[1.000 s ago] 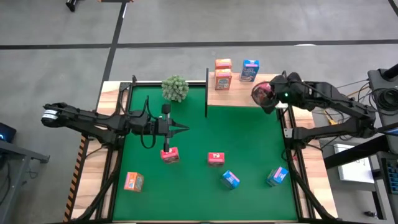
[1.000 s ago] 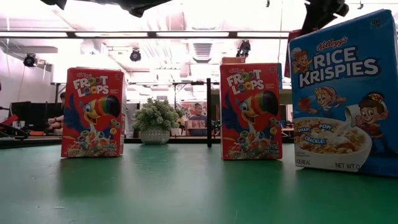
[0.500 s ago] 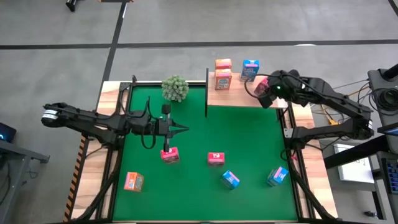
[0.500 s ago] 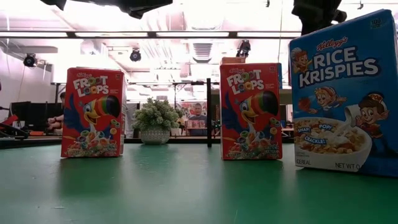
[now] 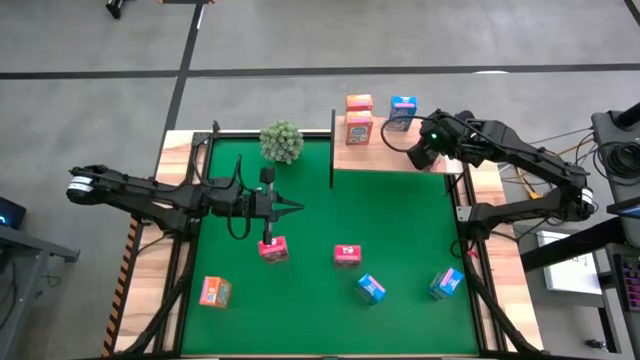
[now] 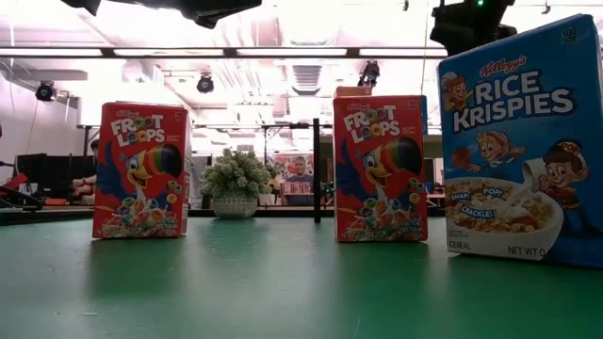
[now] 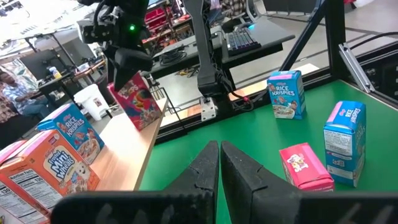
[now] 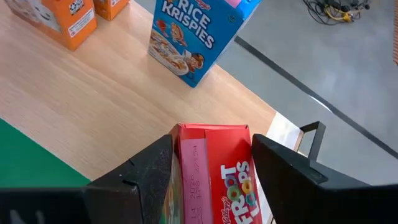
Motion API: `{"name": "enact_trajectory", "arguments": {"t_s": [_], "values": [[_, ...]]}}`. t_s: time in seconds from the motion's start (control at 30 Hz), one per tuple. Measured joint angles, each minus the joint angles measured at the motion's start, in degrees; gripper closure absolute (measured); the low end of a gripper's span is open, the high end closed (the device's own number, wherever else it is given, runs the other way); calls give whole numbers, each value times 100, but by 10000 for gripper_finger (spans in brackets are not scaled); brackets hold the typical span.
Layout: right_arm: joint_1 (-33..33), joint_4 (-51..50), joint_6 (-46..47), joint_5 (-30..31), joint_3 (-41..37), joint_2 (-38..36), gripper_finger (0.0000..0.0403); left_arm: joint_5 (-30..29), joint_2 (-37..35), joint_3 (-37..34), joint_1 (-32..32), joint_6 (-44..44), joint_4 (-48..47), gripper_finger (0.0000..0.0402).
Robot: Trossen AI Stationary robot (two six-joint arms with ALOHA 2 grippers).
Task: Stack cereal on shelf
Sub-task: Put the top red cereal box on the shelf
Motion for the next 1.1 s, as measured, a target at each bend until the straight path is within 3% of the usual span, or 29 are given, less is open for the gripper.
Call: {"name": "enact_trajectory", "arguments": {"t_s": [0.37, 0.67, 0.83, 1.1], "values": [[45, 161, 71, -682, 684, -82, 193, -6, 0, 0, 0, 241, 21, 402], [761, 438, 320, -1990, 834, -79, 196, -8, -2, 0, 5, 431, 129, 402], [1539, 209, 626, -2031, 720, 78, 208, -8, -2, 0, 7, 433, 125, 402], [2336, -1166, 1443, -2002, 699, 384, 248, -8, 15, 0, 7, 431, 23, 402]]}}
